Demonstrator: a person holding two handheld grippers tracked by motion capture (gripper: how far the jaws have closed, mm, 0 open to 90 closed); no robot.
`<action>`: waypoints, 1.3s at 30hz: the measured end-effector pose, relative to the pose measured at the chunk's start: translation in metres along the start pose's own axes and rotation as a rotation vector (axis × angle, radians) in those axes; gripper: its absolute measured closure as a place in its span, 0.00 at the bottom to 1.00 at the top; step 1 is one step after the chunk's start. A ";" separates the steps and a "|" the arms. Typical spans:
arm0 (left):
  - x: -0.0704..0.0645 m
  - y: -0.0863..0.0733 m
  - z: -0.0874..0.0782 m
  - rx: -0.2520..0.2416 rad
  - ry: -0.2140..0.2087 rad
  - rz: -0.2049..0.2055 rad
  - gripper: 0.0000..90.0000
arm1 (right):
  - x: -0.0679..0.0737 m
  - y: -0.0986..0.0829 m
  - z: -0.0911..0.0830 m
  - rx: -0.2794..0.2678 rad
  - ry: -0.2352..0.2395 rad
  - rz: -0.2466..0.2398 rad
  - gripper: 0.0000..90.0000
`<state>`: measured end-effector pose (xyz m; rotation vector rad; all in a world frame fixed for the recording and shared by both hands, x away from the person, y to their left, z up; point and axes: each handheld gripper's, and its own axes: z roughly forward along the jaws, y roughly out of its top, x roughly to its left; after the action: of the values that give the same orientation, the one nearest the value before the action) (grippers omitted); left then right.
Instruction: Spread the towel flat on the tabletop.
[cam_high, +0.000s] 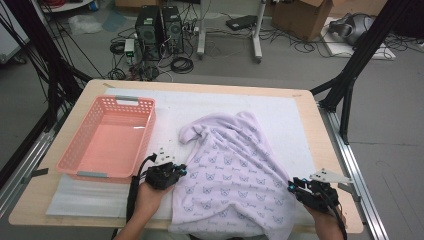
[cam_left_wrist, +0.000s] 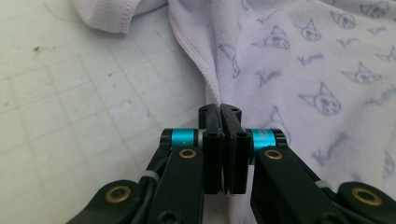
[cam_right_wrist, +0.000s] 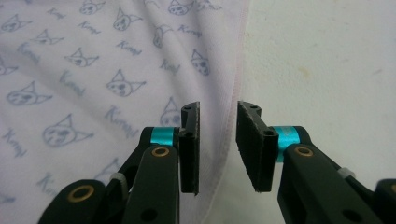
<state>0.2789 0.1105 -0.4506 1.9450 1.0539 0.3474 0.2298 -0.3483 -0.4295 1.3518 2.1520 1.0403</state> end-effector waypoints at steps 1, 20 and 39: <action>0.000 -0.002 -0.003 -0.001 -0.010 -0.009 0.97 | -0.001 0.002 0.003 -0.004 0.001 0.000 0.77; 0.008 -0.009 -0.023 -0.039 -0.076 -0.050 0.66 | -0.006 0.047 0.078 0.046 0.022 -0.015 0.94; 0.016 0.042 0.019 -0.067 -0.083 -0.079 0.68 | -0.005 0.008 0.009 0.114 0.089 -0.045 0.81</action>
<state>0.3222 0.1016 -0.4306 1.8373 1.0485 0.2530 0.2426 -0.3472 -0.4298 1.3233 2.3279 0.9916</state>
